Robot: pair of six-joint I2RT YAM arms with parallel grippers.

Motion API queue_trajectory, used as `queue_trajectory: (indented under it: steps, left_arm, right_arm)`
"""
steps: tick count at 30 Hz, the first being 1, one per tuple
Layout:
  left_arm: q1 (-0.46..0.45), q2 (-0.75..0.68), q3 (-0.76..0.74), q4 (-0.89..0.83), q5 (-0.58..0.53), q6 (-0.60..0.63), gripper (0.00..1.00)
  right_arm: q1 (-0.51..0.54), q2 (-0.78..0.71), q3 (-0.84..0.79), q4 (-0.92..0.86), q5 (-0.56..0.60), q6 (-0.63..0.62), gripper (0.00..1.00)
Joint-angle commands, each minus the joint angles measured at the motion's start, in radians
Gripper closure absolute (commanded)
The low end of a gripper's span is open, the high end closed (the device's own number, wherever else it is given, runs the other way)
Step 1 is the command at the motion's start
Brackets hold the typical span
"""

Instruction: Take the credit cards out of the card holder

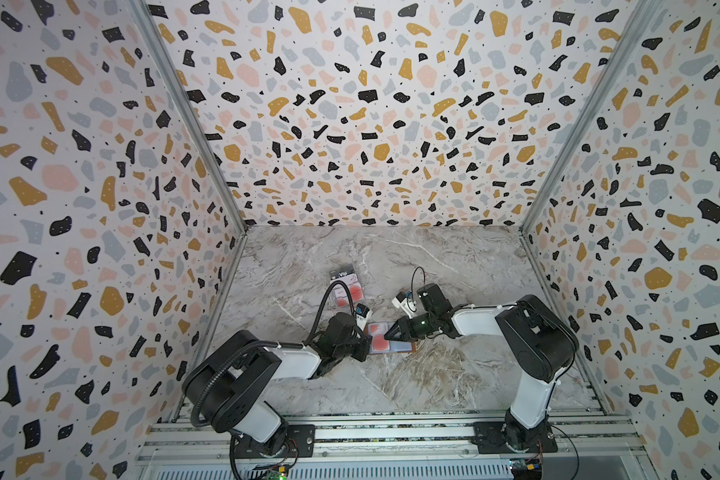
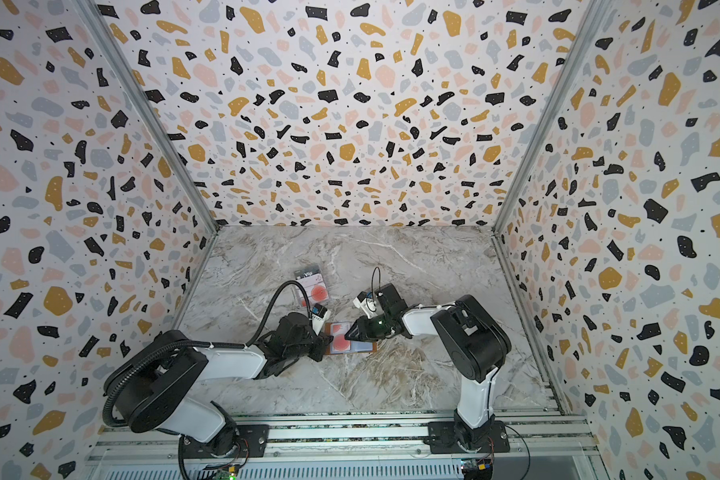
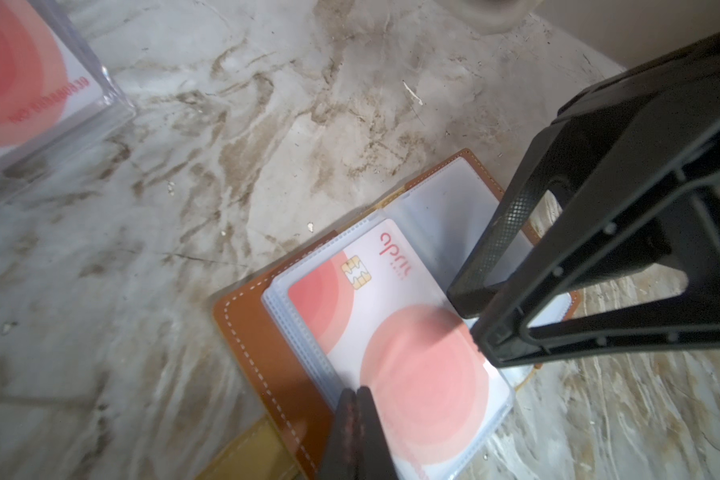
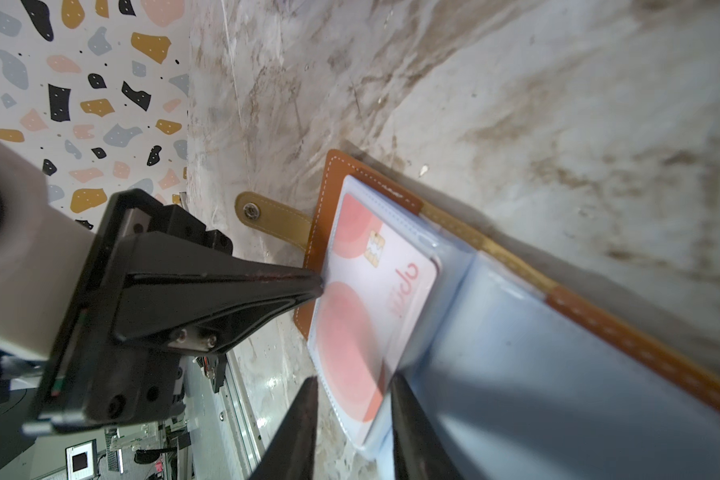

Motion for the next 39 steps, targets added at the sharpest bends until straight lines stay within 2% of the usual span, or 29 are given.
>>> queue_trajectory:
  steps: [1,10,21,33,39]
  left_arm:
    - [-0.007,0.036,-0.018,-0.094,-0.021,-0.003,1.0]
    - [-0.006,0.041,-0.017,-0.095,-0.022,-0.003,1.0]
    - [-0.007,0.044,-0.015,-0.097,-0.02,-0.003,1.0]
    - [-0.007,0.044,-0.02,-0.091,-0.016,-0.005,1.0]
    - [-0.007,0.039,-0.027,-0.084,-0.016,-0.011,1.0]
  right_arm:
    - [-0.003,-0.011,-0.01,0.009,0.025,0.016,0.69]
    - [0.006,0.006,0.0,0.048,-0.048,0.024,0.69]
    - [0.021,0.024,0.012,0.071,-0.083,0.037,0.69]
    - [-0.008,0.062,-0.09,0.469,-0.262,0.298,0.69]
    - [-0.007,0.093,-0.102,0.487,-0.233,0.32,0.69]
